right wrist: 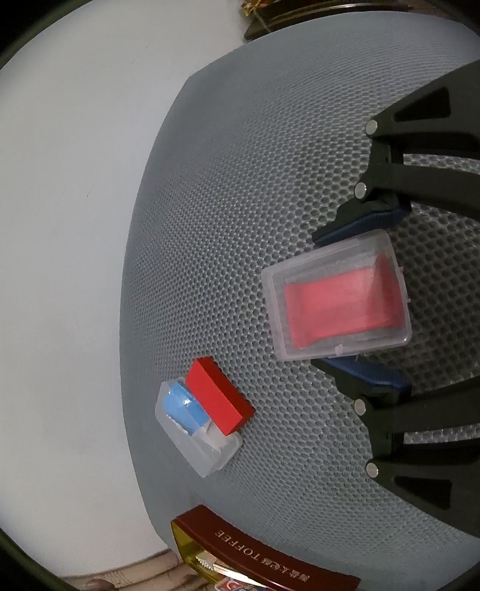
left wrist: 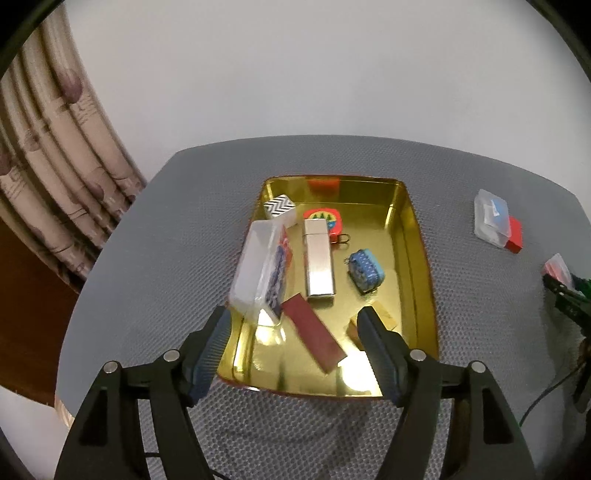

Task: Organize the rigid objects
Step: 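Lower the pink box into the gold tin and open the right gripper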

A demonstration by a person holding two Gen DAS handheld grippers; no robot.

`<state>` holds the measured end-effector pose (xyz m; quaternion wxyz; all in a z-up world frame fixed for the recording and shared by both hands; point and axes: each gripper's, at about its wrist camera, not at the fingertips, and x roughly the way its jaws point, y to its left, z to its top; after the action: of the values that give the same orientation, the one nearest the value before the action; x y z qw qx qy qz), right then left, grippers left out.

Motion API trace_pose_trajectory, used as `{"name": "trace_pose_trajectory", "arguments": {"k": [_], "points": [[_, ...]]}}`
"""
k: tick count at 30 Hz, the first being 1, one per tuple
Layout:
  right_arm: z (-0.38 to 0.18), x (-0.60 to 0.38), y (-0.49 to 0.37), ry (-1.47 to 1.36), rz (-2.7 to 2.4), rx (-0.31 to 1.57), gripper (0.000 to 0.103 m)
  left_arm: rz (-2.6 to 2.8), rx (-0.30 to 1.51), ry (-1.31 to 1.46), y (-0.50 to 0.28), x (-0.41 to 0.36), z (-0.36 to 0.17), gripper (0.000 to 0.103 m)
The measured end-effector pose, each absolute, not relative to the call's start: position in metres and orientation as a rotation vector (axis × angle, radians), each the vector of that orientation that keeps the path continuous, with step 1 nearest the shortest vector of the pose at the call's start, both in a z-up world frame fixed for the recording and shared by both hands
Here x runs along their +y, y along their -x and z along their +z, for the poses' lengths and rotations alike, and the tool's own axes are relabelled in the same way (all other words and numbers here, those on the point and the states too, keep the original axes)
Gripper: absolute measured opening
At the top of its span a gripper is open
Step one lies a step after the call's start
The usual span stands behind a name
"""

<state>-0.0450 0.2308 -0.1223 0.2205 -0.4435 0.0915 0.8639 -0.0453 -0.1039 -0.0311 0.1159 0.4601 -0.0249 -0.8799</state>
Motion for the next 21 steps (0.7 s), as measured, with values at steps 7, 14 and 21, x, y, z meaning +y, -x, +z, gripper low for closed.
{"name": "trace_pose_trajectory", "arguments": {"k": [7,14,21], "points": [[-0.118,0.214,0.049,1.245,2.344,0.281,0.059,-2.573,-0.049,-1.28,0.031,-0.118,-0.028,0.074],[-0.092,0.181,0.057,1.207,2.401,0.254,0.059,-2.545,0.063,-1.212,0.026,-0.146,-0.015,0.078],[-0.061,0.134,0.096,1.205,2.588,0.168,0.059,-2.481,0.133,-1.203,0.023,-0.172,-0.017,0.078]]}}
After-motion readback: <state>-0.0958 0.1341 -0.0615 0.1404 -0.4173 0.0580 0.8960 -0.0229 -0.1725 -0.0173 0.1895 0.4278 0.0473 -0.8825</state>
